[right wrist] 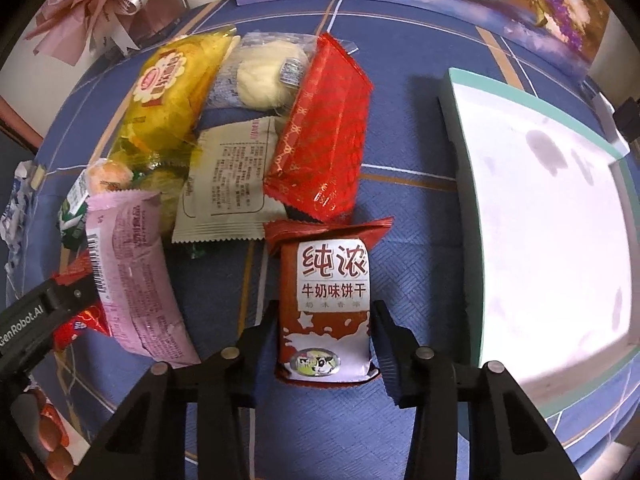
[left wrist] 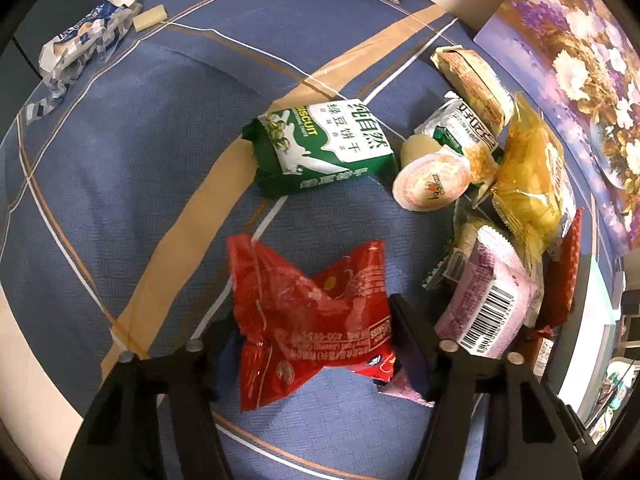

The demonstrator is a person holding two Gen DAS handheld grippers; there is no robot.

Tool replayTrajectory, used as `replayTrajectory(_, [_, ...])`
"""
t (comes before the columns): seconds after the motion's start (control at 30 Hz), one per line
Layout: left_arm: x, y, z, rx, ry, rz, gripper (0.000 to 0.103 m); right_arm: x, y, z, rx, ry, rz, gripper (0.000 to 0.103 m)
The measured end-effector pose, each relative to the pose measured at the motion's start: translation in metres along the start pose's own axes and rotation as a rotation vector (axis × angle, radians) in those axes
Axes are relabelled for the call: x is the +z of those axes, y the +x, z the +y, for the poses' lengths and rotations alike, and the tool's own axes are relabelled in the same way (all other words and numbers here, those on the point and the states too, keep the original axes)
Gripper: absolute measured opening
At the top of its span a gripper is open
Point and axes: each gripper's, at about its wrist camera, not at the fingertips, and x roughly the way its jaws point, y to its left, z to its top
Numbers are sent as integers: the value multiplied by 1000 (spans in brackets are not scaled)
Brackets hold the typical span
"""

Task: Organize snacks
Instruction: 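Grasp the red snack bag with the left tool while the right tool grasps the milk biscuit packet, then carry both snacks over the white tray and open both tools to drop them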

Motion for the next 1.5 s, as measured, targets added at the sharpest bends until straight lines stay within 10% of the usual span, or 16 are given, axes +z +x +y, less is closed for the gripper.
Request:
replayTrajectory(0.87, [-11, -54, 14, -79, 15, -89, 61, 1, -64, -6, 64, 38, -144, 41])
replayTrajectory(1.5, [-45, -92, -184, -247, 408, -82, 61, 14, -68, -148, 19, 412, -138, 42])
